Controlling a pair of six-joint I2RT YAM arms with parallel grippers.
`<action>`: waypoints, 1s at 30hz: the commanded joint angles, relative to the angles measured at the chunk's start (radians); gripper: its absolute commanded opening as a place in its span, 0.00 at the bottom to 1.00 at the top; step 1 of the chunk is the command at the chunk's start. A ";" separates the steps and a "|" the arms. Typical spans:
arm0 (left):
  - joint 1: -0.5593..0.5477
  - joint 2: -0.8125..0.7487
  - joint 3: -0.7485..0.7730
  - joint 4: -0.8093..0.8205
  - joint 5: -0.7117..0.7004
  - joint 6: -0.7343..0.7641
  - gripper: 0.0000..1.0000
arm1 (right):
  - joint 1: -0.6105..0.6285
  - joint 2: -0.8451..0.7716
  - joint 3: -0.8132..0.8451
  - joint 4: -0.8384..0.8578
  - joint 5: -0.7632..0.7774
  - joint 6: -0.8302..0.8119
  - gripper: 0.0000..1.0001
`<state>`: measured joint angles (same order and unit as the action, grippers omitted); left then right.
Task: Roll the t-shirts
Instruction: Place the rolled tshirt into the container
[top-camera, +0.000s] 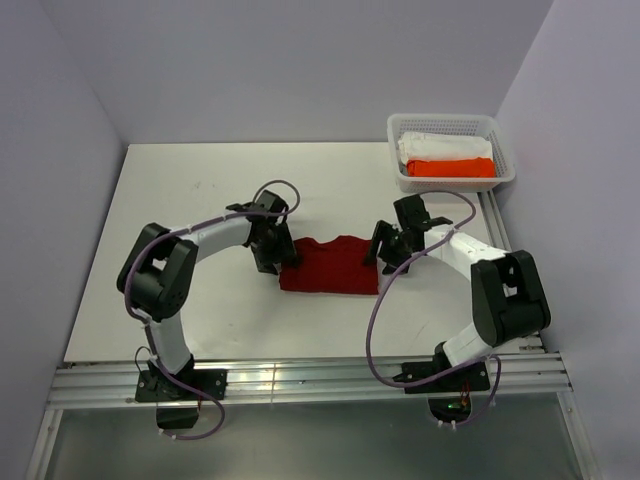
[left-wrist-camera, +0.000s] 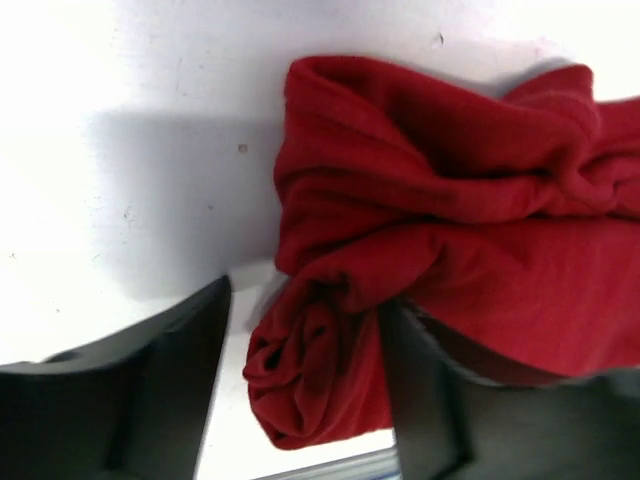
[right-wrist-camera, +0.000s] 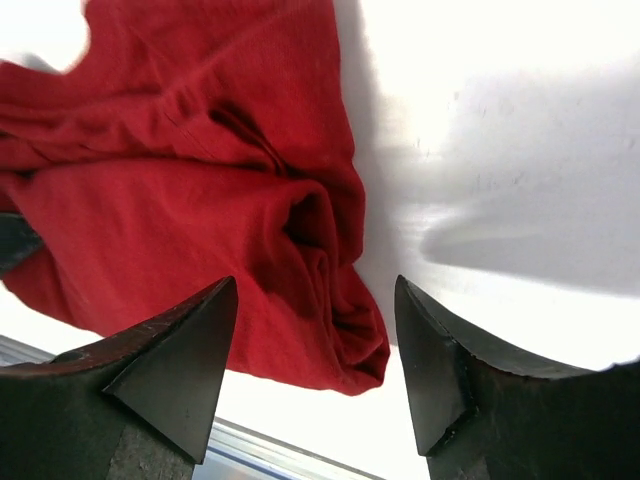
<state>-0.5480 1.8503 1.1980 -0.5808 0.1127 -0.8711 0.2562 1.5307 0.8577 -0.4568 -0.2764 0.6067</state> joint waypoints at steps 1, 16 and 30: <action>0.036 -0.066 -0.046 0.064 0.052 0.035 0.67 | -0.038 -0.046 -0.014 0.070 -0.038 -0.030 0.71; 0.175 -0.077 -0.130 0.378 0.281 0.089 0.80 | -0.060 0.112 0.029 0.240 -0.153 -0.061 0.71; 0.177 -0.088 -0.186 0.470 0.257 0.156 0.81 | -0.058 0.111 -0.062 0.345 -0.152 -0.042 0.60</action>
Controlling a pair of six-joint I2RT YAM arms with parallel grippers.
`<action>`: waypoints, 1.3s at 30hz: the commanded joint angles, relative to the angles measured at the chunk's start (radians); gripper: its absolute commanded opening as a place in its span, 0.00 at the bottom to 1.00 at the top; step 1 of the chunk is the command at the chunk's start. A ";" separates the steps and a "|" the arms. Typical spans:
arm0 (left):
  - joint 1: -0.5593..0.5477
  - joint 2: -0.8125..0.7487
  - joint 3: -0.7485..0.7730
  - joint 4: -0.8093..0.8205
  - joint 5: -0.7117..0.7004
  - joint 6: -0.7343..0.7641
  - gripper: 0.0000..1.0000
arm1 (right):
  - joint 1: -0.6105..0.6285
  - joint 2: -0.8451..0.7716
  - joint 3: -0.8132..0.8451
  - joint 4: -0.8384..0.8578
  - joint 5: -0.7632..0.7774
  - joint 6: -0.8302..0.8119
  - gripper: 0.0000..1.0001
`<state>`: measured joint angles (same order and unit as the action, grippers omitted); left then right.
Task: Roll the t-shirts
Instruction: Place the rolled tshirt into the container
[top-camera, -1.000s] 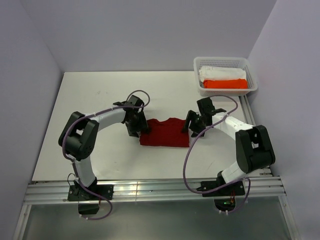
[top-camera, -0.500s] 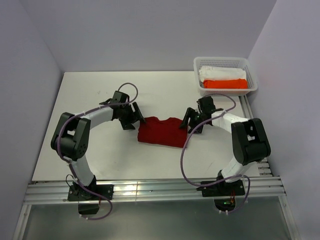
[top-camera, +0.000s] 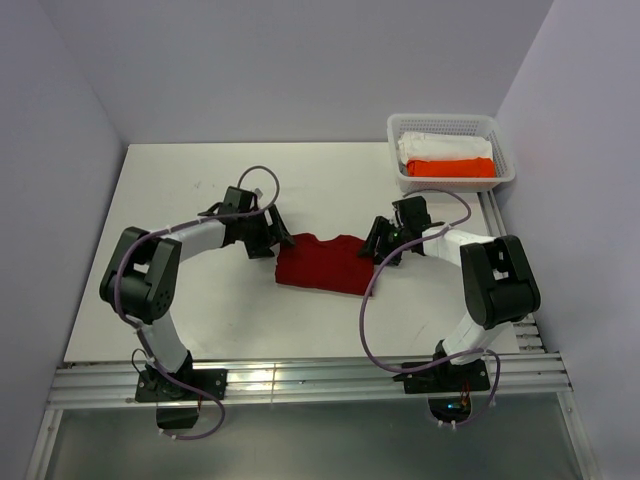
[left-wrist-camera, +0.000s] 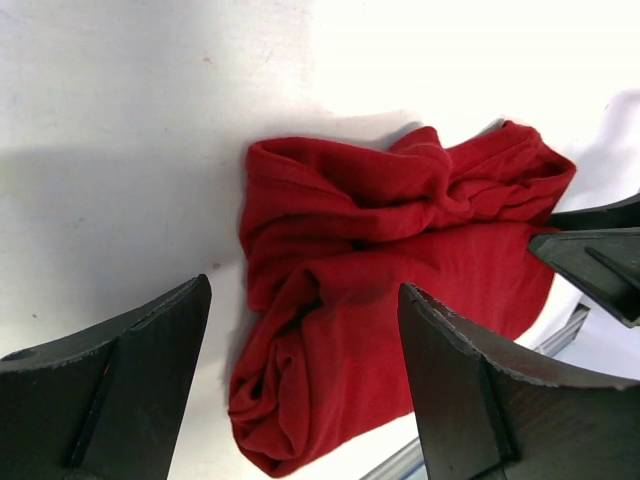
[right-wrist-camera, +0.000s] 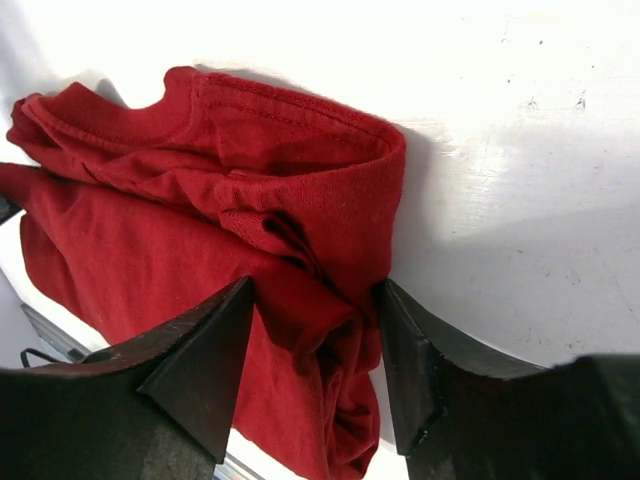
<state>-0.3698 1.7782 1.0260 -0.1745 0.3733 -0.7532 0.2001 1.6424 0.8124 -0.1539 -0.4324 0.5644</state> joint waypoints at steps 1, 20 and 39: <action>-0.001 -0.001 -0.011 0.066 -0.007 0.041 0.81 | -0.002 -0.001 -0.016 0.040 0.006 -0.001 0.59; 0.017 -0.115 -0.223 0.428 0.079 0.149 0.68 | -0.002 0.022 0.018 0.025 -0.014 -0.003 0.45; 0.037 -0.059 -0.284 0.601 0.141 0.239 0.90 | -0.002 0.010 0.010 0.033 -0.025 0.002 0.45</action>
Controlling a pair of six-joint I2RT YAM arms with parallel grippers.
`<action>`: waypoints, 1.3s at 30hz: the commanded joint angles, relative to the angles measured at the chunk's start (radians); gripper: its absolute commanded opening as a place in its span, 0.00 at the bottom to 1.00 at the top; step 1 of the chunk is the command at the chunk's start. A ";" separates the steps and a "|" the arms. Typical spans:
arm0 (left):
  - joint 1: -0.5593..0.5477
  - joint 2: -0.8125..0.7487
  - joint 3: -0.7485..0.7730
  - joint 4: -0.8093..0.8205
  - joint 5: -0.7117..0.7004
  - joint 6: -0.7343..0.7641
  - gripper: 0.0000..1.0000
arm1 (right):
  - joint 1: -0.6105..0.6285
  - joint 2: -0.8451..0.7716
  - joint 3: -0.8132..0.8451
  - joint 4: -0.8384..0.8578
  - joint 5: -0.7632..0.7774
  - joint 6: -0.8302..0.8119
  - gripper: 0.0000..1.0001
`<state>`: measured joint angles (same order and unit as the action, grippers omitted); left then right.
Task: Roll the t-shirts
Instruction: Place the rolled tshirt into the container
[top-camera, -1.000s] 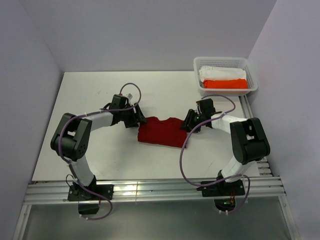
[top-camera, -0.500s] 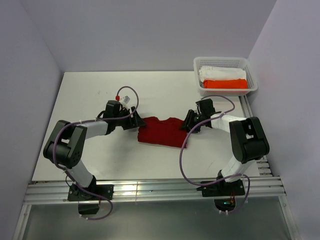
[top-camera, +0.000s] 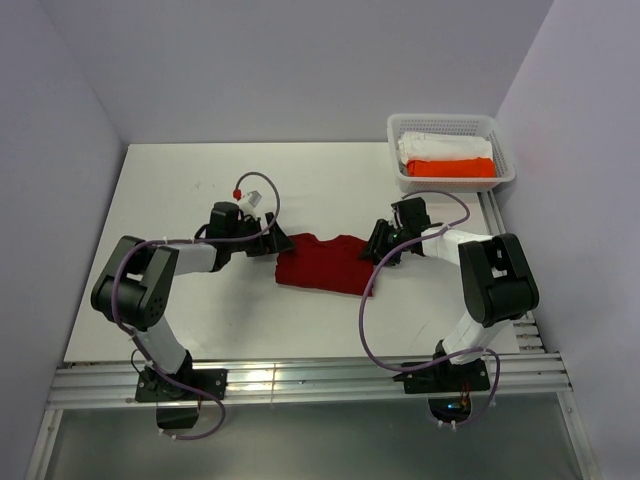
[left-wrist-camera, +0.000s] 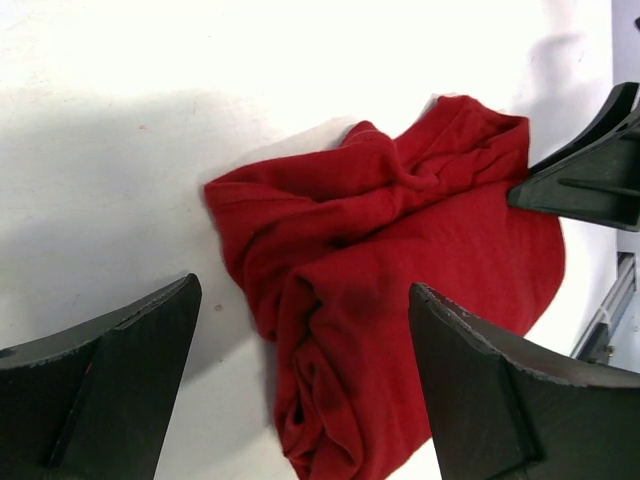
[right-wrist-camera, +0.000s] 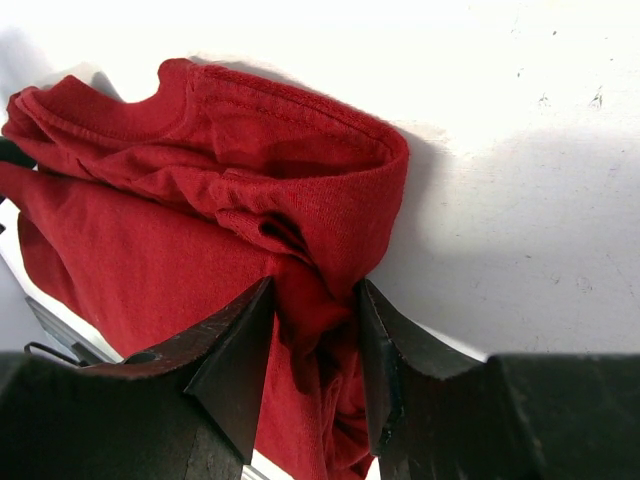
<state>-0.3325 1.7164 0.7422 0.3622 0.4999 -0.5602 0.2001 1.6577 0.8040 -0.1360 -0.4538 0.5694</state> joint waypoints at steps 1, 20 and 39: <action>0.000 0.003 0.000 0.063 0.012 0.054 0.90 | -0.004 -0.004 0.018 0.013 -0.002 -0.003 0.45; 0.000 0.146 0.105 0.015 0.055 0.118 0.69 | -0.002 -0.006 0.037 0.001 0.007 0.003 0.45; -0.002 0.104 0.048 0.024 0.074 0.131 0.53 | -0.002 0.057 0.095 -0.025 0.070 -0.011 0.25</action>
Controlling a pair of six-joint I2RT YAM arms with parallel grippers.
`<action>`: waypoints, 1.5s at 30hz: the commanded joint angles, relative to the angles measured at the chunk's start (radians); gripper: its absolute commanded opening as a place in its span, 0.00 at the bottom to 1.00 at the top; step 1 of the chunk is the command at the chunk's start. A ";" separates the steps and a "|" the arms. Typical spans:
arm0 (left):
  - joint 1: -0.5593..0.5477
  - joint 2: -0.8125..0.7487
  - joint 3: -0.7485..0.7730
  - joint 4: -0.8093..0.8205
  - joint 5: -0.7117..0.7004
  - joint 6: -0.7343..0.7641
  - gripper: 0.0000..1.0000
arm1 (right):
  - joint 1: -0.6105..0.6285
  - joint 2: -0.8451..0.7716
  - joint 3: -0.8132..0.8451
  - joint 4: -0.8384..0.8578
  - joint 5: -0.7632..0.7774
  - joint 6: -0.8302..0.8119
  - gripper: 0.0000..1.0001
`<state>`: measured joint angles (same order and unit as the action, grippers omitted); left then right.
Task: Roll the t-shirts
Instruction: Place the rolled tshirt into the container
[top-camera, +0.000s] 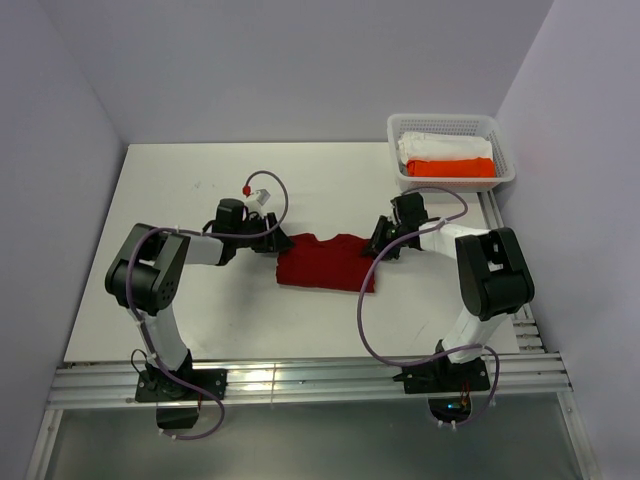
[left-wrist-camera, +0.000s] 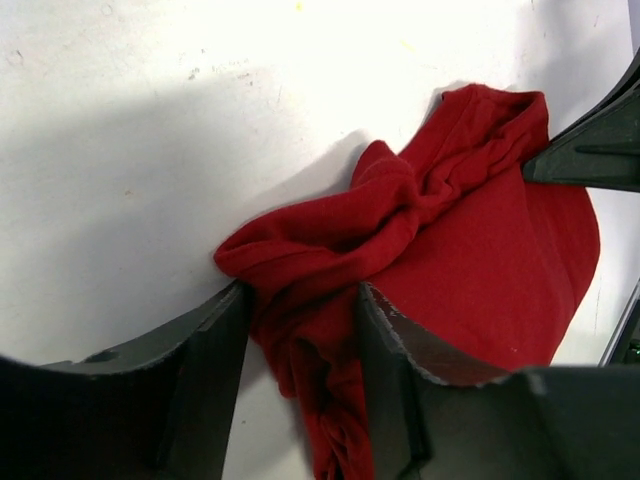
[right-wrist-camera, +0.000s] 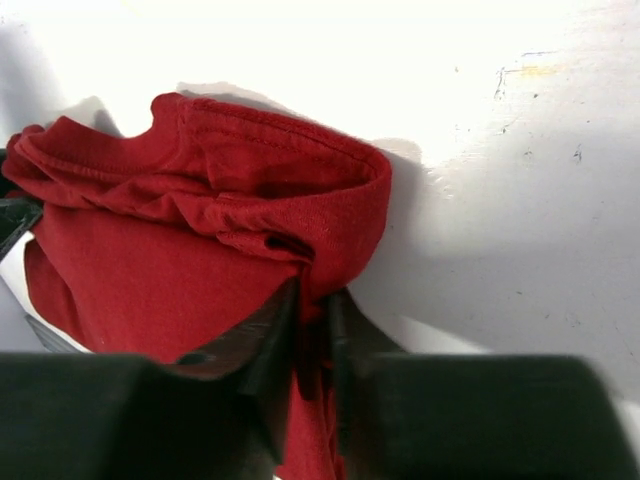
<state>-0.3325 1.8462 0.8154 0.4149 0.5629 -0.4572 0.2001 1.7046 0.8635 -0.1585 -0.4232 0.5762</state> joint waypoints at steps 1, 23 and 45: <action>-0.003 -0.024 -0.025 -0.034 0.011 0.031 0.51 | -0.004 0.010 0.034 -0.001 0.040 -0.019 0.21; -0.026 -0.039 0.002 -0.131 -0.040 0.061 0.55 | 0.007 -0.048 -0.043 0.043 0.073 -0.058 0.72; -0.082 0.025 0.103 -0.238 -0.115 0.000 0.00 | 0.065 0.024 -0.021 0.051 0.112 -0.041 0.00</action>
<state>-0.3889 1.8519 0.8890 0.2352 0.5056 -0.4408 0.2550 1.7248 0.8429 -0.0429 -0.3592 0.5541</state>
